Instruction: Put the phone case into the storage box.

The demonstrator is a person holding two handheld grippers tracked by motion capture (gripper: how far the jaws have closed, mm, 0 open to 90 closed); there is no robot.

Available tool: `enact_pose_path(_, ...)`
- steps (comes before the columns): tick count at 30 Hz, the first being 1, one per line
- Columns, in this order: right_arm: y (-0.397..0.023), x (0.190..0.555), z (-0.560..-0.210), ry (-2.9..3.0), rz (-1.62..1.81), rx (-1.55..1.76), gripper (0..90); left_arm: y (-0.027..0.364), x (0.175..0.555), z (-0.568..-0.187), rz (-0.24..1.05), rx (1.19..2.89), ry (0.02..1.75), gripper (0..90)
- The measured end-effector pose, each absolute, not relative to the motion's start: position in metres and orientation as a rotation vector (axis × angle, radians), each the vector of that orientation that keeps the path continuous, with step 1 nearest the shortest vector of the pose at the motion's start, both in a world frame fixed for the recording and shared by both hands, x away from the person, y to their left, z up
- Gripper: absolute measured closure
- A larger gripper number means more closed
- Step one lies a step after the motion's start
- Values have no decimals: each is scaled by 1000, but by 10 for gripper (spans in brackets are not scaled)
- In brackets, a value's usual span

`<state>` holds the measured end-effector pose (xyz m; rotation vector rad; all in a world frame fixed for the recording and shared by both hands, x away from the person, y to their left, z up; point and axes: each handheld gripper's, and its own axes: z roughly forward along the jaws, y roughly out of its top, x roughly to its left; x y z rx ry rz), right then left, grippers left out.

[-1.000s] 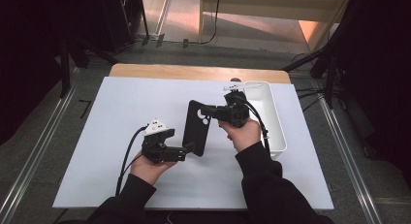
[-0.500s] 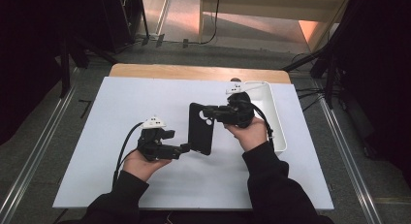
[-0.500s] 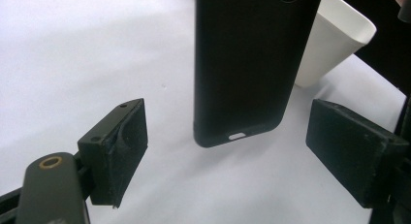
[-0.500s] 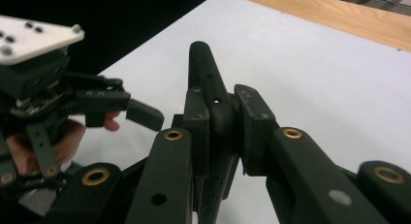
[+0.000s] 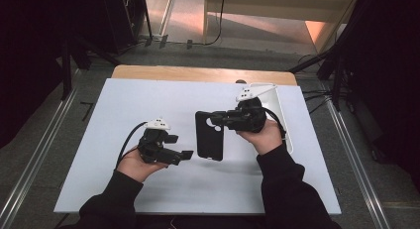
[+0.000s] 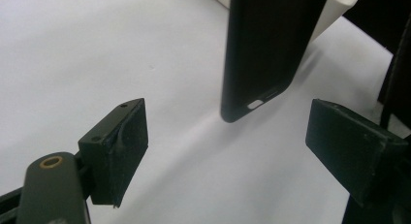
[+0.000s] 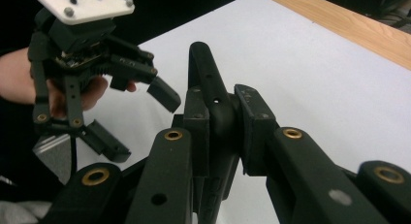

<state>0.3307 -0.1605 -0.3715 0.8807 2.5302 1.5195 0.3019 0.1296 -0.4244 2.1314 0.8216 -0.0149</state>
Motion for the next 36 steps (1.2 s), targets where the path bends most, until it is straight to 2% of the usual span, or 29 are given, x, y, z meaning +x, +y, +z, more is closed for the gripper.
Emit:
enact_pose_path(2,-162,330,-370,2547,1517,859,748,130,302,-423,-28,2147,793,154)
enact_pose_path(4,-164,329,-370,2572,1517,833,747,130,302,-421,-28,2158,775,215)
enact_pose_path(13,-174,330,-373,2658,1512,716,747,137,307,-414,-53,2164,747,222)
enact_pose_path(15,-176,329,-372,2668,1505,704,747,138,307,-411,-58,2162,743,255)
enact_pose_path(36,-170,321,-370,2790,1503,482,747,141,305,-387,-159,2204,521,255)
